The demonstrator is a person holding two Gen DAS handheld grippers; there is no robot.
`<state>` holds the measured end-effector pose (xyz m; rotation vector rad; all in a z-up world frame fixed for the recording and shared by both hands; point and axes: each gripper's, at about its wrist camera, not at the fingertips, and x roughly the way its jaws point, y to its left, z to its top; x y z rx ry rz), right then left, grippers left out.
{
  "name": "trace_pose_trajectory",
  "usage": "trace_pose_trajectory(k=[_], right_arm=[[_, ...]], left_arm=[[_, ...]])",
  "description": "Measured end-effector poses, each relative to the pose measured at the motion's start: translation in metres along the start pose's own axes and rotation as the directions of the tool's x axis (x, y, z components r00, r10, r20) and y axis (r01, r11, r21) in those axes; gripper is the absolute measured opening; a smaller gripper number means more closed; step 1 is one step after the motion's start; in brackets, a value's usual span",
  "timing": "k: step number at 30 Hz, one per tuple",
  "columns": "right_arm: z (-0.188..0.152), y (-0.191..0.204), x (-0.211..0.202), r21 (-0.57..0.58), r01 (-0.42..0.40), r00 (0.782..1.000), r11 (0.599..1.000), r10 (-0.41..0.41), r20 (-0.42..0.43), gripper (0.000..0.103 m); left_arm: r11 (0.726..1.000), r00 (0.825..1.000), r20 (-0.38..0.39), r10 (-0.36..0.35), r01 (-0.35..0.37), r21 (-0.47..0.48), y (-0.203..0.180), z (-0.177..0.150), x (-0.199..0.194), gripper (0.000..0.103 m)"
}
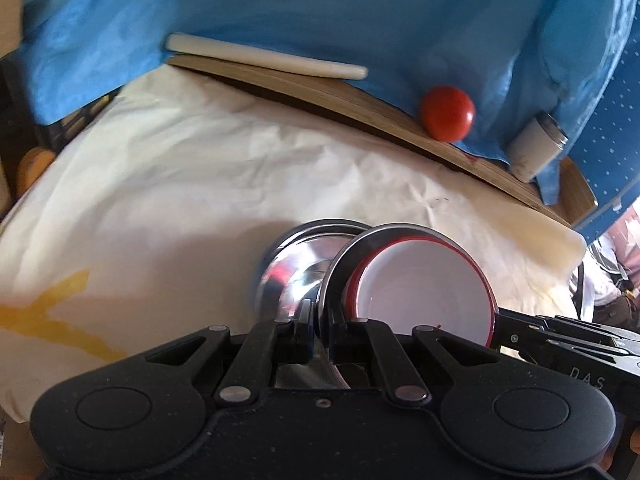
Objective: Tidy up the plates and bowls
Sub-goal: 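Carry the dark bowl stack with both grippers into the steel bowl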
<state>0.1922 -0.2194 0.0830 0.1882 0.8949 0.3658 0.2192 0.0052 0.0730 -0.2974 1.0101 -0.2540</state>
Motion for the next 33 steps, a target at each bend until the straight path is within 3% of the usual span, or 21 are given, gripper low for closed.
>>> trace_pose_trajectory(k=[10, 33], right_arm=[[0.003, 0.015, 0.017, -0.022, -0.021, 1.000, 1.000, 0.021, -0.023, 0.018], [0.009, 0.011, 0.037, -0.001, -0.009, 1.000, 1.000, 0.009, -0.010, 0.017]], left_arm=[[0.999, 1.000, 0.004, 0.024, -0.024, -0.036, 0.023, 0.000, -0.003, 0.004], [0.997, 0.998, -0.007, 0.060, -0.060, -0.057, 0.023, 0.008, 0.018, 0.004]])
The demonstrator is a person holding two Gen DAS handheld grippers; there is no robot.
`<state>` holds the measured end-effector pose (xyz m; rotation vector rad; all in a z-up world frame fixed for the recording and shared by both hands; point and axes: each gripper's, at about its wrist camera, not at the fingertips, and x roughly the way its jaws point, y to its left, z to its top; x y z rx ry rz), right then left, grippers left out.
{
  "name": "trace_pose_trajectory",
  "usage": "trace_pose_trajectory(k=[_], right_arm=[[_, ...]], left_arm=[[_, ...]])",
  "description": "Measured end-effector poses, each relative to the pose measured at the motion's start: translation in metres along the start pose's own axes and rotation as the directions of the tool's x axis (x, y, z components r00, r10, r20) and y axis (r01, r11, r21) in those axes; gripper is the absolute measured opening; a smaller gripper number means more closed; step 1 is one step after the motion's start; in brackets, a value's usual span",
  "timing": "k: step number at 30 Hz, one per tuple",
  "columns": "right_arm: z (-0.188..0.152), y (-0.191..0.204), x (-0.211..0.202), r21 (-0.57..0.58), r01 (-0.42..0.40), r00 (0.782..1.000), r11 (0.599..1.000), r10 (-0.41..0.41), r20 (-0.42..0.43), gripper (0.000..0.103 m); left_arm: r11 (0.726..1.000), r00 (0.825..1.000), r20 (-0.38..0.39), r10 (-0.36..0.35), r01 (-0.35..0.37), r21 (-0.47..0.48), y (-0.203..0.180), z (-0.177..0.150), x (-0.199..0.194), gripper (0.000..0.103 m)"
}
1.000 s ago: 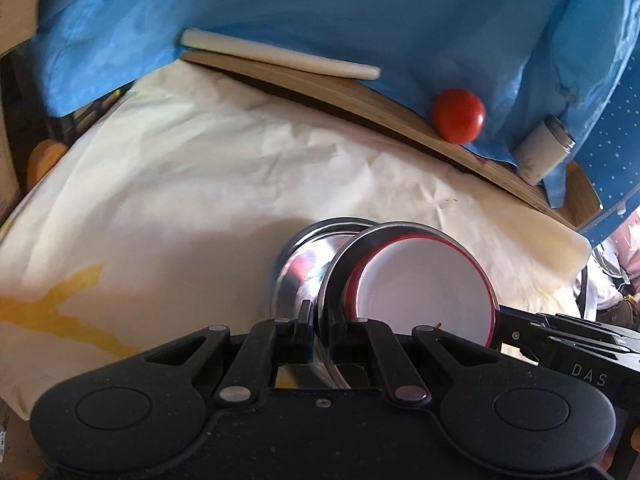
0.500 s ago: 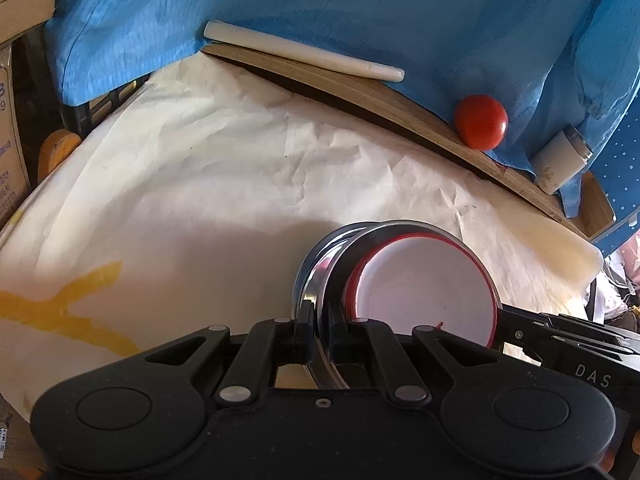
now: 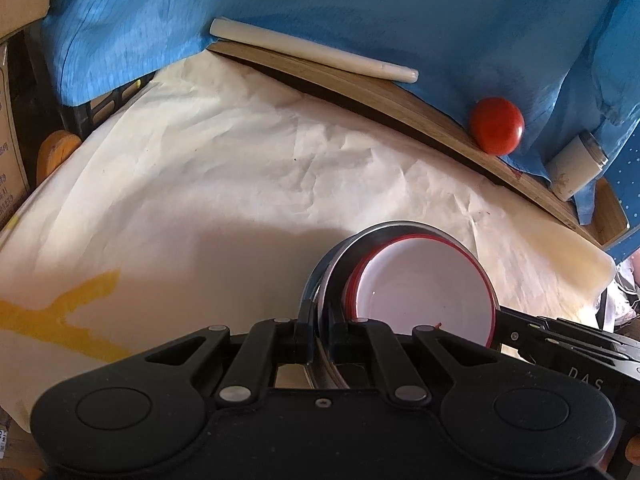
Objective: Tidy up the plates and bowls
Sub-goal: 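Carry the dark bowl stack with both grippers into the steel bowl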
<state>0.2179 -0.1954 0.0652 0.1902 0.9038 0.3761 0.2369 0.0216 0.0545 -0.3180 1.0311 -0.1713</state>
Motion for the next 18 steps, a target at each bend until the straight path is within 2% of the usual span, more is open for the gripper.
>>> trace_pose_trajectory(k=[18], right_arm=[[0.001, -0.014, 0.010, 0.041, 0.003, 1.000, 0.999, -0.002, -0.021, 0.017]], left_arm=[[1.000, 1.000, 0.001, -0.015, 0.015, -0.005, -0.003, 0.008, 0.009, 0.004]])
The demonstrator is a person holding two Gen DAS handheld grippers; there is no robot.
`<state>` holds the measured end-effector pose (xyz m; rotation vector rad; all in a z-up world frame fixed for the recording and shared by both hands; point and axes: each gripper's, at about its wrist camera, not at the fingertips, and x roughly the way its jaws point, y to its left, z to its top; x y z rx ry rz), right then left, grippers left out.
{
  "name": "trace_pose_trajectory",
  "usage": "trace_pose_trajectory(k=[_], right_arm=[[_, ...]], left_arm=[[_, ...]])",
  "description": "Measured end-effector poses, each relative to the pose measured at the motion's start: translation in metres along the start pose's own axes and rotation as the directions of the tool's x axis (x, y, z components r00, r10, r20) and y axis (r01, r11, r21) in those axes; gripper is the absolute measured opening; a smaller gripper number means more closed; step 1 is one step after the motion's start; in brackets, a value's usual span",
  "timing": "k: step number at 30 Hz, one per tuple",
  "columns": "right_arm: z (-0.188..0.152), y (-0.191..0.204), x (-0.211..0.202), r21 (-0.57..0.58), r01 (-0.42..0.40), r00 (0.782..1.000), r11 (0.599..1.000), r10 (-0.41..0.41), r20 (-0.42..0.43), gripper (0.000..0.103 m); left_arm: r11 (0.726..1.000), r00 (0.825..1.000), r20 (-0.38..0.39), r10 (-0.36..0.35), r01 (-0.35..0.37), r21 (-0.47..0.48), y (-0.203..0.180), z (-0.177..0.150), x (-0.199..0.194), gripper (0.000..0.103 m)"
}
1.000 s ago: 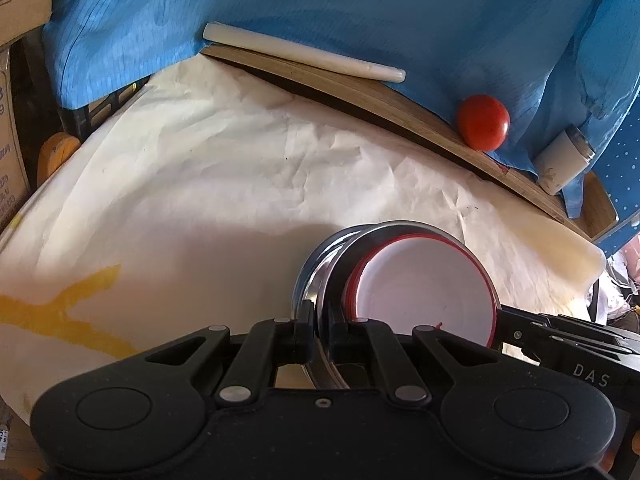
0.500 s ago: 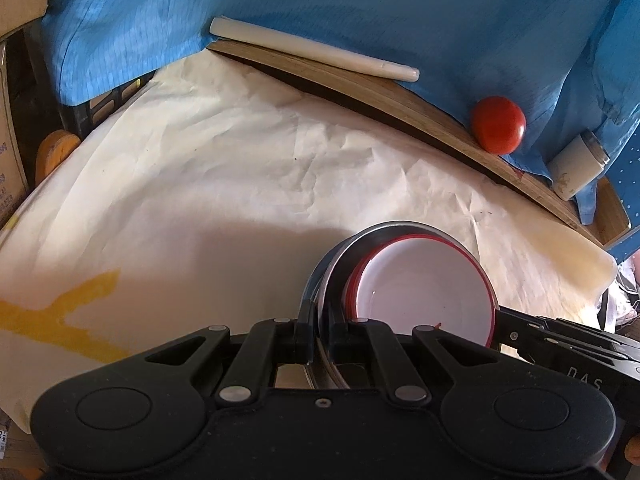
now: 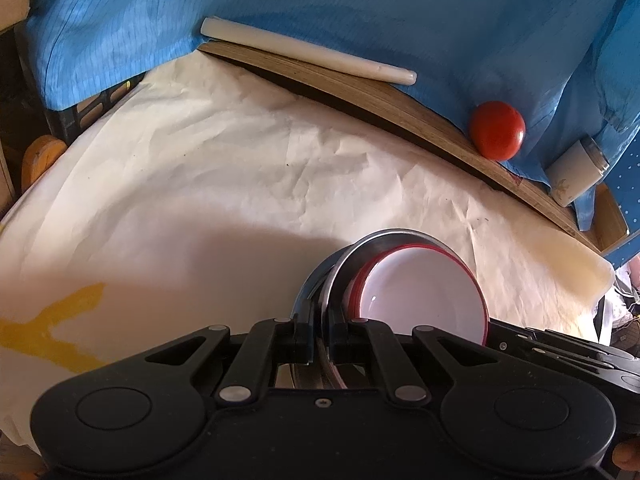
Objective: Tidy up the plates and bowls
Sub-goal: 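Carry the dark bowl stack with both grippers into the steel bowl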
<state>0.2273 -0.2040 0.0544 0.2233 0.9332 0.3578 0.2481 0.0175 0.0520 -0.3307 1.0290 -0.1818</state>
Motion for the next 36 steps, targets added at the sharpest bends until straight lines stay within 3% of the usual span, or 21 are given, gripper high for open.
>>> trace_pose_trajectory(k=[18, 36], right_arm=[[-0.002, -0.006, -0.007, 0.021, -0.018, 0.999, 1.000, 0.019, -0.038, 0.018], [-0.004, -0.012, -0.010, 0.063, -0.043, 0.999, 0.997, 0.044, -0.012, 0.020]], left_arm=[[1.000, 1.000, -0.004, -0.009, 0.009, -0.003, -0.001, -0.003, 0.001, 0.005], [1.000, 1.000, 0.003, 0.004, -0.004, 0.006, -0.003, -0.004, 0.000, 0.005]])
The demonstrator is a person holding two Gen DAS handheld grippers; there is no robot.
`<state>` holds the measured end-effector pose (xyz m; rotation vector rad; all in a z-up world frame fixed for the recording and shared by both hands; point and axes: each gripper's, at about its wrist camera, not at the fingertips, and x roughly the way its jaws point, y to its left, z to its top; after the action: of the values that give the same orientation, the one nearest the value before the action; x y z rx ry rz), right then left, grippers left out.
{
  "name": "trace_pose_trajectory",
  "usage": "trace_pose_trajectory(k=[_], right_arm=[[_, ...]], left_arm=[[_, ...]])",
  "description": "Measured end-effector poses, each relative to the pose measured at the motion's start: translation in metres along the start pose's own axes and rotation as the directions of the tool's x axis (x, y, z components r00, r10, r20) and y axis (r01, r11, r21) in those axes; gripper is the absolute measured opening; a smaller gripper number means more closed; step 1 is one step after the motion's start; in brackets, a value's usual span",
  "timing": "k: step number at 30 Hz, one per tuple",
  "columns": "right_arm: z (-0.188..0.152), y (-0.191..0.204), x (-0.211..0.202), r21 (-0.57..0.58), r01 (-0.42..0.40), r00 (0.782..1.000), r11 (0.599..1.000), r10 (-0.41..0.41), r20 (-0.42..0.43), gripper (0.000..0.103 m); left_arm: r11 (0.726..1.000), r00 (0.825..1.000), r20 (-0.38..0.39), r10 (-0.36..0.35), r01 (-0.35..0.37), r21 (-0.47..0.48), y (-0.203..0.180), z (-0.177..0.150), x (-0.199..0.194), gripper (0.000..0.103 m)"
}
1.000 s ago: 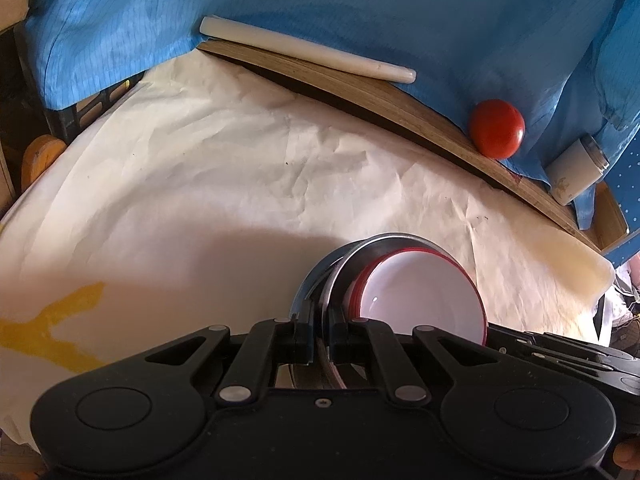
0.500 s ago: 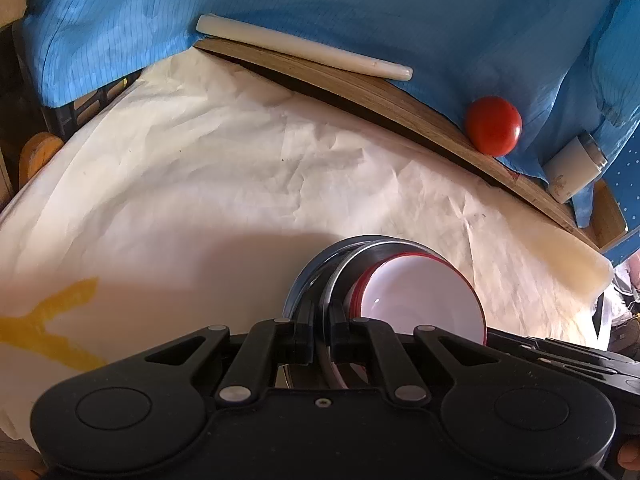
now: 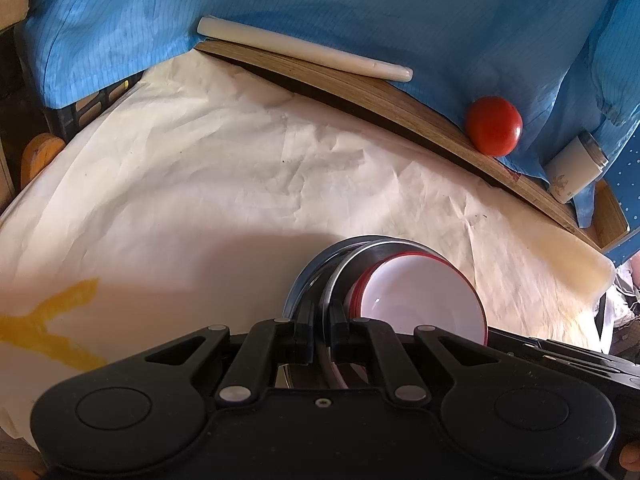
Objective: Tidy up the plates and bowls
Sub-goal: 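Carry the dark bowl stack with both grippers into the steel bowl, then open both grippers to release the stack inside the steel bowl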
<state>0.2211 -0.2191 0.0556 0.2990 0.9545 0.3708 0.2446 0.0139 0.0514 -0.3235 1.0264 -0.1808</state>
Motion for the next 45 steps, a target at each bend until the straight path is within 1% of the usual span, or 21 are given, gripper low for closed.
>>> trace_pose_trajectory(k=[2, 3, 8, 11, 12, 13, 14, 16, 20, 24, 26, 28, 30, 31, 34, 37, 39, 40, 45], right_arm=[[-0.001, 0.000, 0.000, 0.002, 0.005, 1.000, 1.000, -0.005, 0.008, 0.022], [-0.001, 0.000, 0.000, 0.009, 0.001, 1.000, 1.000, -0.001, -0.002, 0.023], [-0.004, -0.001, -0.001, 0.013, 0.007, 1.000, 1.000, -0.007, 0.019, 0.025], [-0.005, -0.001, -0.002, 0.008, 0.022, 0.999, 1.000, -0.022, 0.032, 0.031], [-0.005, -0.001, -0.002, 0.000, 0.037, 0.999, 0.999, -0.037, 0.026, 0.035], [-0.006, -0.002, -0.002, 0.002, 0.047, 0.998, 0.999, -0.047, 0.032, 0.041], [-0.006, -0.003, -0.003, 0.004, 0.055, 0.998, 0.998, -0.055, 0.038, 0.044], [-0.006, -0.006, -0.003, 0.009, 0.065, 0.997, 0.998, -0.065, 0.050, 0.051], [-0.006, -0.011, -0.003, 0.033, 0.056, 0.997, 0.998, -0.058, 0.055, 0.056], [-0.008, -0.009, -0.003, 0.024, 0.069, 0.995, 0.997, -0.070, 0.070, 0.060], [-0.010, -0.009, -0.004, 0.020, 0.080, 0.993, 0.997, -0.082, 0.080, 0.064], [-0.011, -0.009, -0.006, 0.016, 0.092, 0.991, 0.996, -0.094, 0.096, 0.072], [-0.011, -0.010, -0.008, 0.017, 0.098, 0.989, 0.995, -0.099, 0.106, 0.074], [-0.011, -0.011, -0.008, 0.018, 0.098, 0.989, 0.995, -0.100, 0.107, 0.076], [-0.012, -0.011, -0.009, 0.022, 0.102, 0.988, 0.995, -0.104, 0.111, 0.078], [-0.013, -0.013, -0.010, 0.031, 0.099, 0.987, 0.995, -0.103, 0.124, 0.081], [-0.014, -0.014, -0.012, 0.033, 0.097, 0.986, 0.995, -0.100, 0.132, 0.083], [-0.015, -0.014, -0.013, 0.034, 0.096, 0.986, 0.995, -0.100, 0.136, 0.085], [-0.019, -0.013, -0.018, 0.025, 0.097, 0.982, 0.995, -0.099, 0.160, 0.089]], left_arm=[[1.000, 1.000, 0.002, -0.001, 0.001, -0.004, 0.000, 0.000, 0.000, 0.005], [1.000, 1.000, 0.003, 0.000, 0.000, -0.004, 0.000, 0.000, 0.000, 0.005], [1.000, 1.000, 0.008, 0.004, -0.004, -0.004, 0.000, -0.001, 0.000, 0.005], [1.000, 1.000, 0.012, 0.005, -0.005, 0.001, 0.001, -0.001, 0.000, 0.006], [1.000, 1.000, 0.023, 0.009, -0.009, 0.010, 0.000, -0.001, -0.001, 0.007], [1.000, 0.999, 0.035, 0.016, -0.017, 0.023, -0.001, -0.001, -0.002, 0.011], [0.999, 0.999, 0.049, 0.024, -0.025, 0.035, -0.002, -0.002, -0.004, 0.013], [0.998, 0.997, 0.069, 0.033, -0.037, 0.049, -0.004, -0.002, -0.006, 0.016], [0.996, 0.995, 0.088, 0.046, -0.052, 0.070, -0.006, -0.002, -0.008, 0.018], [0.994, 0.992, 0.110, 0.058, -0.067, 0.083, -0.008, -0.003, -0.009, 0.022], [0.994, 0.991, 0.116, 0.066, -0.076, 0.084, -0.008, -0.003, -0.010, 0.029], [0.993, 0.989, 0.124, 0.074, -0.084, 0.078, -0.006, -0.003, -0.011, 0.035], [0.994, 0.988, 0.133, 0.076, -0.085, 0.065, -0.003, -0.003, -0.012, 0.041], [0.995, 0.988, 0.137, 0.073, -0.082, 0.061, -0.003, -0.003, -0.013, 0.046], [0.994, 0.986, 0.144, 0.081, -0.091, 0.061, -0.002, -0.004, -0.013, 0.049], [0.993, 0.983, 0.158, 0.093, -0.103, 0.062, -0.002, -0.005, -0.014, 0.055], [0.993, 0.980, 0.176, 0.091, -0.103, 0.064, -0.001, -0.006, -0.015, 0.063], [0.993, 0.979, 0.182, 0.086, -0.099, 0.063, -0.001, -0.007, -0.017, 0.070], [0.991, 0.970, 0.224, 0.091, -0.111, 0.080, -0.004, -0.013, -0.023, 0.073]])
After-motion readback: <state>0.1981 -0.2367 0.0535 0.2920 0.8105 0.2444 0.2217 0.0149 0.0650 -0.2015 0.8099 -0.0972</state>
